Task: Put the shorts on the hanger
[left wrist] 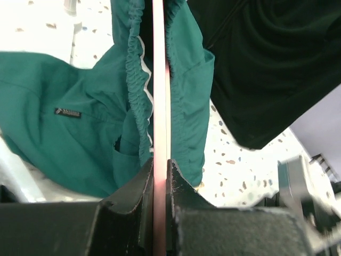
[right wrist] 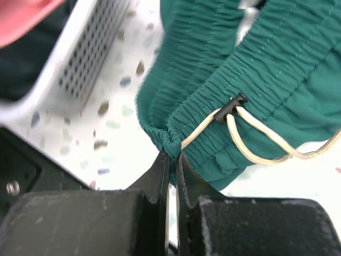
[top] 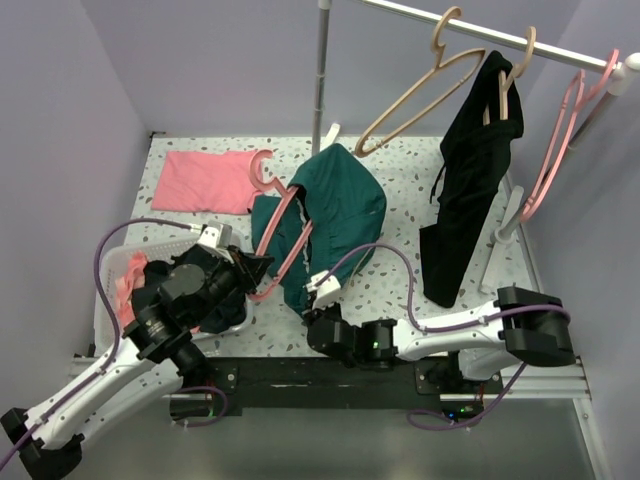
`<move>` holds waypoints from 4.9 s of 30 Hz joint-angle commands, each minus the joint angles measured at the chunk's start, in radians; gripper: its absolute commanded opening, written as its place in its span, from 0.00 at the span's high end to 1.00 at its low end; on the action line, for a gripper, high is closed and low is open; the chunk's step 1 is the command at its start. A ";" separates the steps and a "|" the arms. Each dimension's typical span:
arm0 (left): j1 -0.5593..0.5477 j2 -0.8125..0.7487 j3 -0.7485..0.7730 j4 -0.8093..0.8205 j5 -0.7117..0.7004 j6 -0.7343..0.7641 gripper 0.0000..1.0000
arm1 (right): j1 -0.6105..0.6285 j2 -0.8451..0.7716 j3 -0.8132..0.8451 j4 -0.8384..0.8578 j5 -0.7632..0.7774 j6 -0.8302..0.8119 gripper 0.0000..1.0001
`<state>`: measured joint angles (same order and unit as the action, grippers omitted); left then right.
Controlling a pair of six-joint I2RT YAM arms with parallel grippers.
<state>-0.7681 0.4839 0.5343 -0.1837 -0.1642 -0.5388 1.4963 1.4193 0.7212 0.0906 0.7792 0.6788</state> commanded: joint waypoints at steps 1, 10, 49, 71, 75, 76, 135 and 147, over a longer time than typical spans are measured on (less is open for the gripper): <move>0.000 0.050 -0.056 0.253 -0.075 -0.148 1.00 | 0.070 0.046 0.015 -0.061 0.063 0.074 1.00; -0.276 0.238 -0.155 0.424 -0.395 -0.283 1.00 | 0.102 0.024 -0.022 -0.020 0.034 0.079 1.00; -0.441 0.785 -0.198 0.767 -0.383 -0.291 0.42 | 0.104 -0.189 -0.212 -0.065 0.078 0.249 1.00; -0.229 0.749 -0.154 0.762 -0.135 -0.202 0.46 | 0.102 -0.230 -0.236 -0.074 0.066 0.255 1.00; -0.217 0.742 -0.151 0.767 -0.124 -0.181 0.34 | 0.102 -0.238 -0.236 -0.081 0.066 0.257 1.00; -0.212 0.739 -0.146 0.765 -0.112 -0.173 0.34 | 0.102 -0.243 -0.238 -0.083 0.066 0.257 1.00; 0.127 0.595 -0.071 0.667 0.264 -0.417 1.00 | 0.104 -0.120 -0.072 -0.149 0.022 0.153 1.00; 0.032 0.571 -0.083 0.661 0.005 -0.388 1.00 | 0.104 -0.151 0.052 -0.199 0.022 0.062 1.00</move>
<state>-0.7158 1.0714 0.4305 0.3931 -0.0246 -0.9512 1.5959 1.3106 0.7105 -0.1471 0.7925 0.7563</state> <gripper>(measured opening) 0.086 0.029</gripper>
